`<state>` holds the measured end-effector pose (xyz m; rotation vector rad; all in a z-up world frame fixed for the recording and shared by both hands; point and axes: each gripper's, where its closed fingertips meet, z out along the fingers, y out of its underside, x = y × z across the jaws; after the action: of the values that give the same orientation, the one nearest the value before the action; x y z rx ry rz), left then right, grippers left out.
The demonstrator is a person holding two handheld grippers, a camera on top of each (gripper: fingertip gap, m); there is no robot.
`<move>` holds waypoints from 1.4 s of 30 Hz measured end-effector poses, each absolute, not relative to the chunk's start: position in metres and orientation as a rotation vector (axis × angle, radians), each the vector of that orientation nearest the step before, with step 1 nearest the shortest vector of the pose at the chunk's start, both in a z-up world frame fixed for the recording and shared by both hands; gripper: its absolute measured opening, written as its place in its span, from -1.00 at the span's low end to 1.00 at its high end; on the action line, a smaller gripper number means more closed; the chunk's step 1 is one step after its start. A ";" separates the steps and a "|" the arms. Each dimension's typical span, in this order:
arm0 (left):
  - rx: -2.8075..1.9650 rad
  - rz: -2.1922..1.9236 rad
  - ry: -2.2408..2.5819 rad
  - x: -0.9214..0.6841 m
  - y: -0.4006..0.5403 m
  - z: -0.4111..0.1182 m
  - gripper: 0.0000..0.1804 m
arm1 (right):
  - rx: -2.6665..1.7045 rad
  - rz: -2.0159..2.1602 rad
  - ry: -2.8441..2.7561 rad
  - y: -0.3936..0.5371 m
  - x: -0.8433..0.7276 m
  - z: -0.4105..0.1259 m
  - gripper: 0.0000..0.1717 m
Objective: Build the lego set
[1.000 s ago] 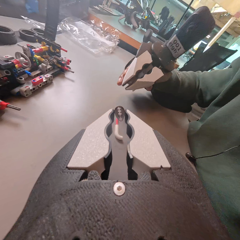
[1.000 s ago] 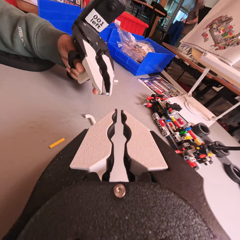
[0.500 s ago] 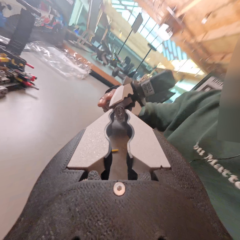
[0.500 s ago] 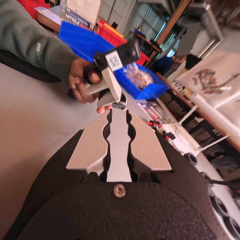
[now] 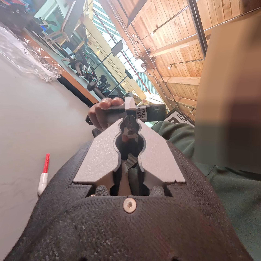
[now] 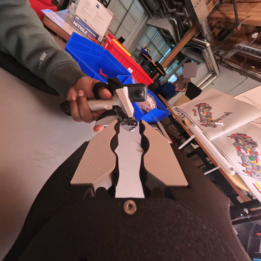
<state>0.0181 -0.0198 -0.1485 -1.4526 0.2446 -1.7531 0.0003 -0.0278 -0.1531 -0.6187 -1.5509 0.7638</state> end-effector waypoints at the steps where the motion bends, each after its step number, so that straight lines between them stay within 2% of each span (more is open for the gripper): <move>1: -1.452 -1.763 0.248 0.019 -0.021 -0.149 -0.86 | -0.613 0.762 -1.560 -0.029 0.001 -0.154 -0.74; 7: -1.463 -1.788 0.248 0.019 -0.021 -0.152 -0.85 | -0.627 0.727 -1.612 -0.029 0.001 -0.160 -0.75; 10: -1.490 -1.788 0.281 0.024 -0.024 -0.155 -0.73 | -0.627 0.663 -1.639 -0.027 -0.001 -0.165 -0.75; 14: -1.516 -1.754 0.291 0.026 -0.022 -0.160 -0.86 | -0.614 0.649 -1.654 -0.029 0.000 -0.165 -0.75; 25: -1.514 -1.763 0.308 0.027 -0.024 -0.161 -0.86 | -0.606 0.611 -1.677 -0.030 0.002 -0.166 -0.75; 31: -1.444 -1.766 0.357 0.023 -0.030 -0.149 -0.86 | -0.732 0.943 -1.672 -0.031 0.010 -0.159 -0.70; 34: -1.394 -1.762 0.379 0.014 -0.032 -0.140 -0.86 | -0.923 1.020 -1.785 -0.007 0.017 -0.187 -0.74; 38: -1.313 -1.778 0.428 0.007 -0.039 -0.128 -0.86 | -1.155 0.865 -2.043 0.025 0.024 -0.251 -0.76; 42: -1.238 -1.784 0.511 0.006 -0.052 -0.119 -0.86 | -1.247 0.796 -2.218 0.029 0.025 -0.280 -0.74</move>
<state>0.0057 -0.0521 -0.1189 -1.2378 0.5110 -1.7841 0.0252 0.0287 -0.2798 -1.2467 -2.2179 0.7959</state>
